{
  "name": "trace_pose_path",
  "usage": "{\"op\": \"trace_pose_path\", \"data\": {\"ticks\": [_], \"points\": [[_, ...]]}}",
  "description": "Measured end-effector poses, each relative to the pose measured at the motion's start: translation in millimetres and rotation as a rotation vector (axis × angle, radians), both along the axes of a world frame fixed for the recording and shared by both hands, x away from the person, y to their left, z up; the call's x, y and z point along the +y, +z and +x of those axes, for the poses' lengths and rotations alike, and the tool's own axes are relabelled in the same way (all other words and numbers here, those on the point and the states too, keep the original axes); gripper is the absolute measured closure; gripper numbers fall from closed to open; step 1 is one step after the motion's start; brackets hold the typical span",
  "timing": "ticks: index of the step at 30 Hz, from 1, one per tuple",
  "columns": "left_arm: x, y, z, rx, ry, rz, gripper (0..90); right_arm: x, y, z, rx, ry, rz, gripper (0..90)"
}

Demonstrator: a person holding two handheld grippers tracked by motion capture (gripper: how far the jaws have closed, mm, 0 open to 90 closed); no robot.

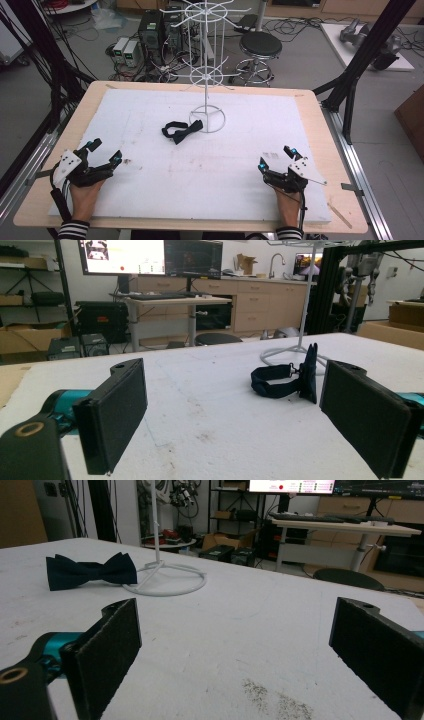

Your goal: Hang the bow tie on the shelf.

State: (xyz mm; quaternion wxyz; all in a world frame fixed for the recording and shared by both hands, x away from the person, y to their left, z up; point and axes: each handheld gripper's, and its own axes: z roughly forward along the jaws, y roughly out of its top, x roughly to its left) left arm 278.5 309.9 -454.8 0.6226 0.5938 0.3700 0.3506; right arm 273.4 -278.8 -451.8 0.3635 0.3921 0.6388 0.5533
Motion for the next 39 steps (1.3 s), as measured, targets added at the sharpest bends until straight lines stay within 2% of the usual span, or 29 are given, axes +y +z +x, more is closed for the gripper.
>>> {"op": "trace_pose_path", "data": {"ticks": [13, 18, 27, 29, 32, 35, 36, 39], "points": [[-1.1, 0.2, 0.1, -0.002, -0.003, 0.016, 12.2, 0.7, 0.0, -0.1, -0.001, 0.001, -0.003, 5.5], [-0.5, 0.6, 1.5, 0.012, -0.003, 0.005, 12.2, 0.8, 0.1, -0.2, -0.001, -0.001, -0.004, 5.5], [-0.6, 3.2, 4.5, 0.041, -0.004, 0.011, 12.2, 0.5, 0.0, 0.1, -0.002, -0.001, -0.004, 5.5], [-1.8, 7.0, 5.8, 0.04, -0.009, 0.007, 12.2, 0.4, 0.0, 0.1, -0.002, 0.0, -0.004, 5.5], [-7.2, 19.9, 10.4, 0.035, -0.036, 0.033, 12.2, 0.6, 0.0, 0.0, -0.002, 0.0, -0.004, 5.5], [-11.3, 27.1, 14.6, 0.035, -0.054, 0.04, 12.2, 0.4, 0.0, 0.1, -0.002, 0.0, -0.004, 5.5], [-16.7, 34.1, 19.0, 0.038, -0.068, 0.055, 12.2, 0.4, 0.0, 0.1, -0.002, 0.0, -0.003, 5.5], [-22.0, 40.3, 23.3, 0.037, -0.081, 0.077, 12.2, 0.4, 0.0, 0.1, -0.002, 0.0, -0.004, 5.5]]}}
